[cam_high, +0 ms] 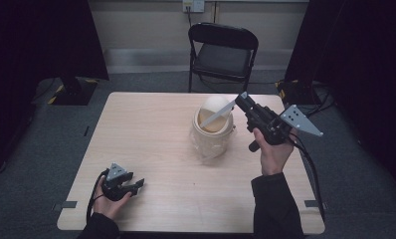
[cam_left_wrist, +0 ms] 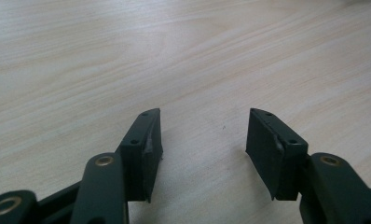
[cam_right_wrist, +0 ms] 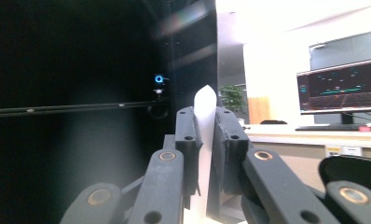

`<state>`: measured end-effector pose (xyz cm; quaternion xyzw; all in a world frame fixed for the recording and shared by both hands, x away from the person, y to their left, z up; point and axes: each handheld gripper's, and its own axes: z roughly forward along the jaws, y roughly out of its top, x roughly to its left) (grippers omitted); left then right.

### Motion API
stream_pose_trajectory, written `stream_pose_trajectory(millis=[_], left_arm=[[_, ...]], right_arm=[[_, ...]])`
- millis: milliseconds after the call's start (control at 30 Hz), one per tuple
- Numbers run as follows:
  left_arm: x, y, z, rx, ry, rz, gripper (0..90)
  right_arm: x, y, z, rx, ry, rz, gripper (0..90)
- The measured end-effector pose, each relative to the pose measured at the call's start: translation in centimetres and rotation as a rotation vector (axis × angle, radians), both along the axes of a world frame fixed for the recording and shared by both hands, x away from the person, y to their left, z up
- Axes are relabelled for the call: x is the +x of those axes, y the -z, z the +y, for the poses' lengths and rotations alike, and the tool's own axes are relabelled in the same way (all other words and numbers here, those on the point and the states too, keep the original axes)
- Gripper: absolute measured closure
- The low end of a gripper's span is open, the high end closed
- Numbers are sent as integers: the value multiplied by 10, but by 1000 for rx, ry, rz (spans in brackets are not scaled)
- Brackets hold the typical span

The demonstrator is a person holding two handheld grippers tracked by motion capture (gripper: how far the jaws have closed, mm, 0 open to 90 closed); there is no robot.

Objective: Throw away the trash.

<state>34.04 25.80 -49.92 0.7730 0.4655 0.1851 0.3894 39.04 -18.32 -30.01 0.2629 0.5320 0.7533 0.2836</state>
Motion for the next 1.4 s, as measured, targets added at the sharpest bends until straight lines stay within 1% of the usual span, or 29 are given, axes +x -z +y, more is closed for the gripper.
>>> stream_pose_trajectory(millis=[100,333,633,700,767,833,867,900,967,1033,1133,1200,1267,1400], left_arm=[[0,0,0,6,-2,3,452],[0,0,0,-1,-2,4,452],[1,0,0,-2,-3,3,451],[1,0,0,-4,-5,4,451],[1,0,1,-3,-4,4,451],[1,0,1,-7,-8,3,451],[1,0,1,-10,-9,6,451],[1,0,2,-11,-10,5,451],[1,0,3,-12,-12,3,450],[1,0,3,-17,-15,2,450],[1,-2,4,-20,-21,-5,445],[1,-3,6,-21,-25,-5,441],[1,-3,7,-24,-30,-8,436],[2,-4,13,-27,-50,-3,417]], right_arm=[[4,4,1,-12,21,8,821],[15,22,8,-86,44,55,819],[30,42,15,-164,63,118,806],[32,46,15,-172,72,127,745],[33,47,13,-169,80,136,679],[33,47,8,-152,98,137,591],[32,46,4,-136,106,138,558],[32,46,0,-124,119,138,536],[31,47,-9,-118,149,136,508],[30,51,-19,-119,175,150,473],[27,63,-31,-141,205,191,430],[24,74,-38,-157,219,231,401],[22,87,-45,-168,225,284,372],[17,114,-58,-219,236,399,342]])
